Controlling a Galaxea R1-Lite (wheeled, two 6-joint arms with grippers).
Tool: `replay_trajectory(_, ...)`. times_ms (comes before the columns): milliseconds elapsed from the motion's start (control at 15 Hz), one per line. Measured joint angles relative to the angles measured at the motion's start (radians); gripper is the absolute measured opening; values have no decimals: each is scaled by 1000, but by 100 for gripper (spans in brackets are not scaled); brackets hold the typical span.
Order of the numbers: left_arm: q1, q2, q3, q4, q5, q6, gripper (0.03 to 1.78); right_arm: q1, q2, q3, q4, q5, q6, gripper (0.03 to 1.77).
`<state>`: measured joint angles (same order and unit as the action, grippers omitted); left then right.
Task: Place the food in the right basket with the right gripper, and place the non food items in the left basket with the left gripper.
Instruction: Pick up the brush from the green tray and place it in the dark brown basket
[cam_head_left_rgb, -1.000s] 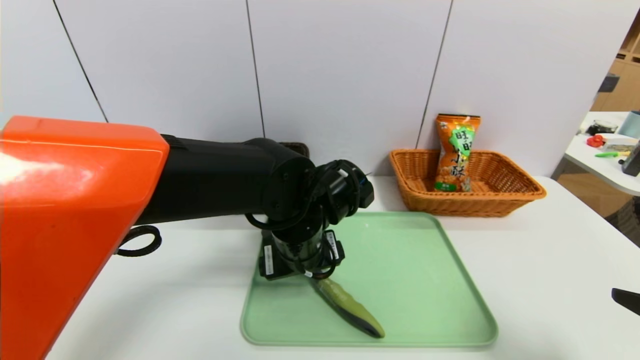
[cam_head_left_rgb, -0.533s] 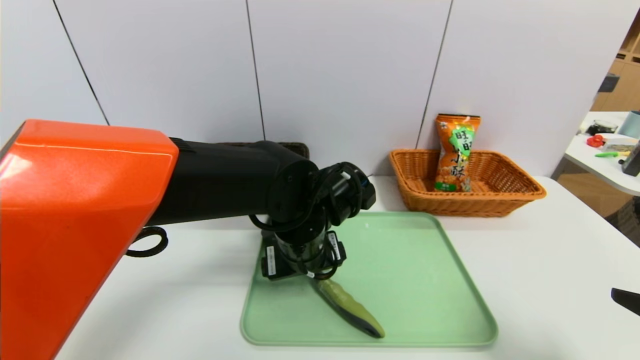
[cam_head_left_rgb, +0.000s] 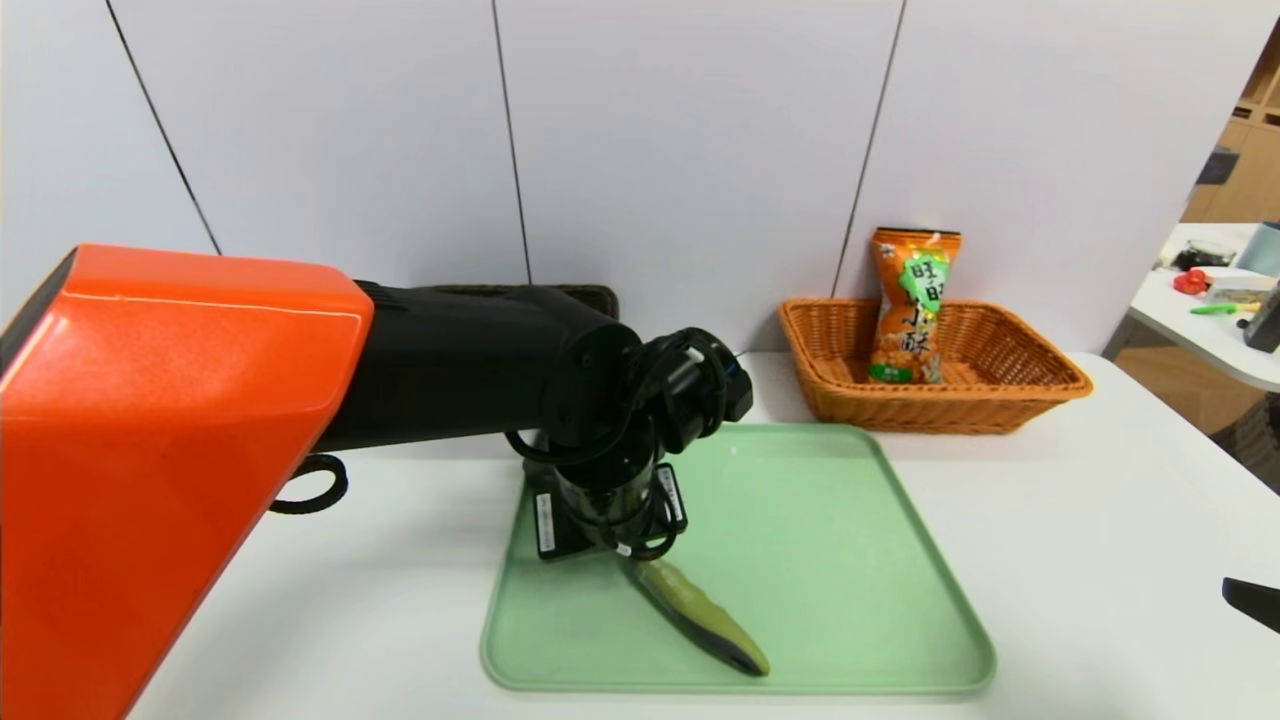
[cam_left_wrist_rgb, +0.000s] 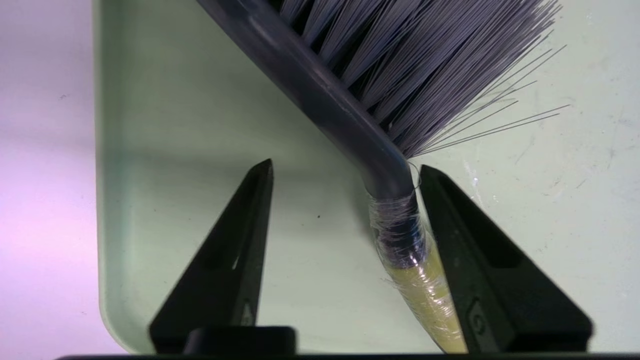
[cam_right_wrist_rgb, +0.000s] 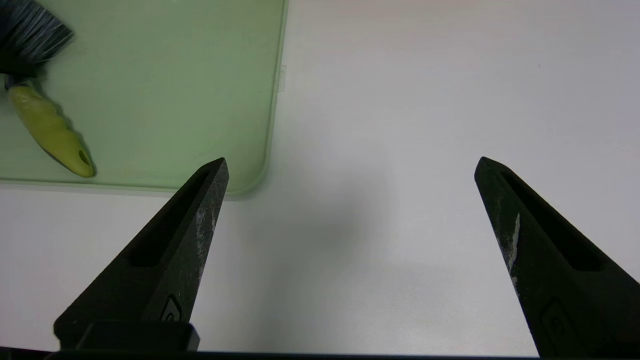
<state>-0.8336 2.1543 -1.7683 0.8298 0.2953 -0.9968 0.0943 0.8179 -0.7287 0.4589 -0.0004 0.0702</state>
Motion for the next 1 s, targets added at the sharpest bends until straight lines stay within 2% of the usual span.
replay_trajectory(133,0,3,0,-3,0,-2,77,0,-2,0,0,0,0,170)
replay_trajectory(200,0,5,-1,-6,-1,-1,47,0,-4,0,0,0,0,170)
replay_trajectory(267,0,6,-1,-9,0,-3,32,0,-5,0,0,0,0,170)
replay_trajectory(867,1,4,-1,-4,-9,-5,32,0,-20,-3,0,1,0,170)
replay_trajectory(1000,4,-1,-16,5,-27,-17,32,0,-23,3,1,2,0,170)
